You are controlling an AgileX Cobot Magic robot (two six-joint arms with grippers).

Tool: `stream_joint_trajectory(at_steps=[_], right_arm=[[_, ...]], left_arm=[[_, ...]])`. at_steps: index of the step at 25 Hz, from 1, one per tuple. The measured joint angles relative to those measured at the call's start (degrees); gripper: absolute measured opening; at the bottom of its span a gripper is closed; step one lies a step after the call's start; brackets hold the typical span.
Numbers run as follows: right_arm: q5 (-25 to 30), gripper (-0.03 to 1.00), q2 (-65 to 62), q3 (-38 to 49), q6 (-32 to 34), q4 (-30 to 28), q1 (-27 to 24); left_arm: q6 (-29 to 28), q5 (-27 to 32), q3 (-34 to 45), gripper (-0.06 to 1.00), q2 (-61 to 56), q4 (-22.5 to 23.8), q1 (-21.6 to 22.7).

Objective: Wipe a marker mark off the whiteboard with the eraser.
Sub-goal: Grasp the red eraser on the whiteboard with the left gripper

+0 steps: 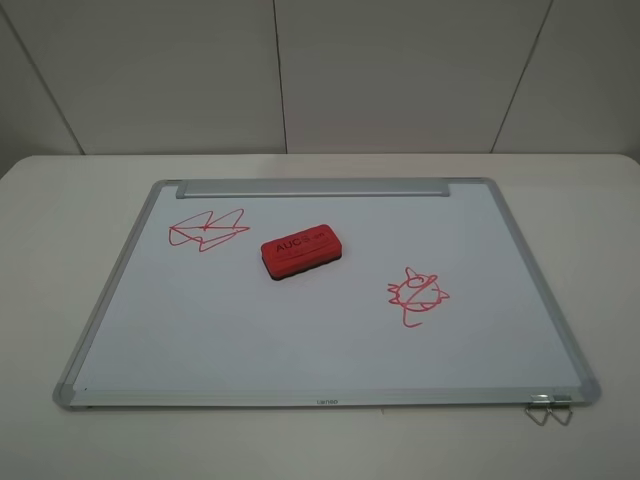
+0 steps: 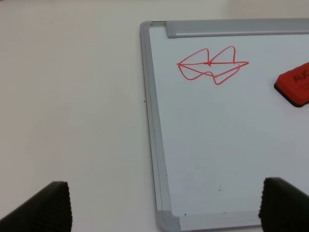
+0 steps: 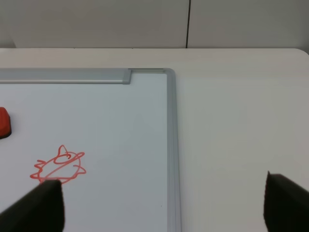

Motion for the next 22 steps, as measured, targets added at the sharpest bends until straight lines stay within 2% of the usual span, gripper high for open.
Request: stream_joint_trajectory(at_steps=[22], right_arm=[[0.00,0.71,0.00,0.00,0.00,0.00,0.00]], left_arm=[[0.00,0.00,0.00,0.77,0.00,0.00,0.00]])
